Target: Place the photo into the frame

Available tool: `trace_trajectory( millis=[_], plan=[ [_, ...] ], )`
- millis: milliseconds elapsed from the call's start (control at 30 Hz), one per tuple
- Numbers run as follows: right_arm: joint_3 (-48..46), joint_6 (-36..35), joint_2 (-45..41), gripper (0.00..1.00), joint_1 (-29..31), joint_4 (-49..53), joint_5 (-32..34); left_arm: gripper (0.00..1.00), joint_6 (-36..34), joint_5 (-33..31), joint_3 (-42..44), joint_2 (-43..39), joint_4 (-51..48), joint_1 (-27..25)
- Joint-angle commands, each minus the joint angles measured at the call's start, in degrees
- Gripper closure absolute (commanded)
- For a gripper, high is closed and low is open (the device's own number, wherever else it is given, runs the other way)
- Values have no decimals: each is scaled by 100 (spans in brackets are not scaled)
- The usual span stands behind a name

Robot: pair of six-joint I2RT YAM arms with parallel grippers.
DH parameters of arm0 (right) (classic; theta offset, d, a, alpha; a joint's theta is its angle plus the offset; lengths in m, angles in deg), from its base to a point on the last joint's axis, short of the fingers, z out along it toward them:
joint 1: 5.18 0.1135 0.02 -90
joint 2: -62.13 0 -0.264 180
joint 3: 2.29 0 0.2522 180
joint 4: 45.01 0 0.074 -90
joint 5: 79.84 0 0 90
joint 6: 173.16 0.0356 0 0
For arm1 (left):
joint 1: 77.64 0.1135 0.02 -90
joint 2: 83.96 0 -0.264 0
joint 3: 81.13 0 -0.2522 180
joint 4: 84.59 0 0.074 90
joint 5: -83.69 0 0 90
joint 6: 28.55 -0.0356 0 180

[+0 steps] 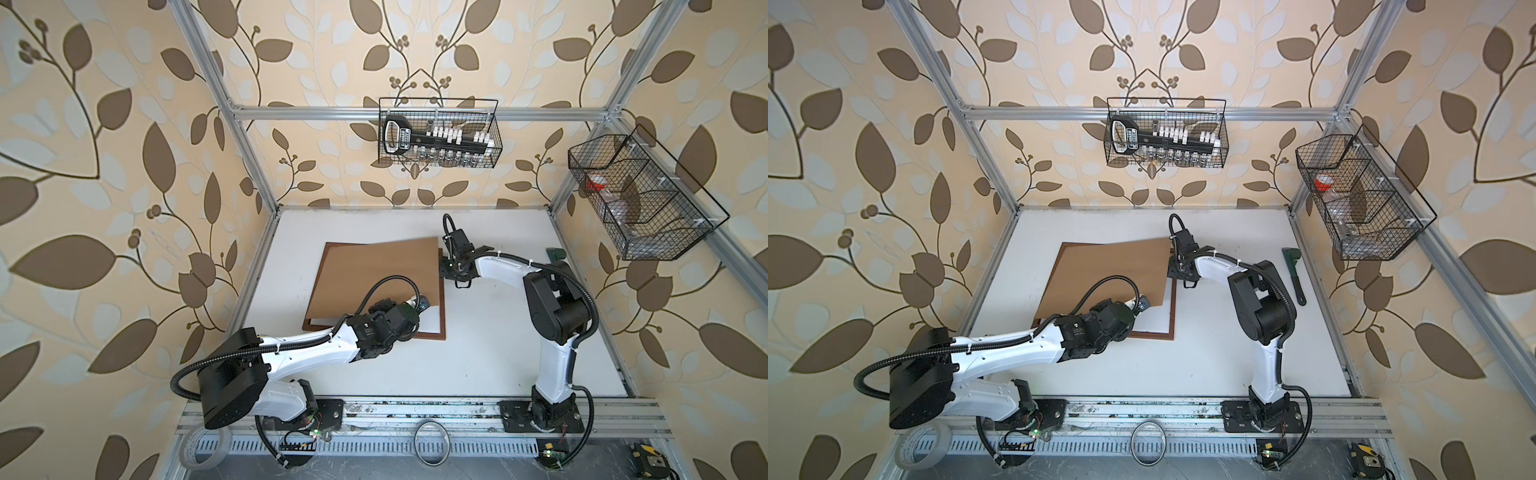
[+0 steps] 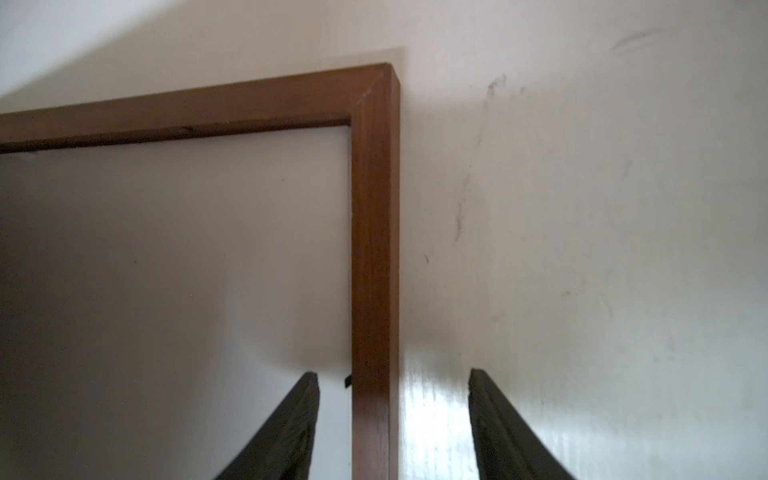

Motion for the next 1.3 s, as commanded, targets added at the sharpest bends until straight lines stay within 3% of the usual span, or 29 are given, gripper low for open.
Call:
trace_trajectory(
  millis=[0, 533, 767, 1267],
  plan=[
    [-93, -33, 128, 41, 58, -333, 104, 100, 814, 863, 118, -78, -68, 30],
    [145, -26, 414, 52, 148, 394, 462, 100, 825, 864, 114, -90, -77, 30],
    [61, 32, 367, 77, 0, 113, -1, 100, 828, 872, 114, -60, -75, 30],
    [-101, 103, 300, 100, -30, -120, -182, 100, 832, 916, 120, -38, -77, 30]
  ],
)
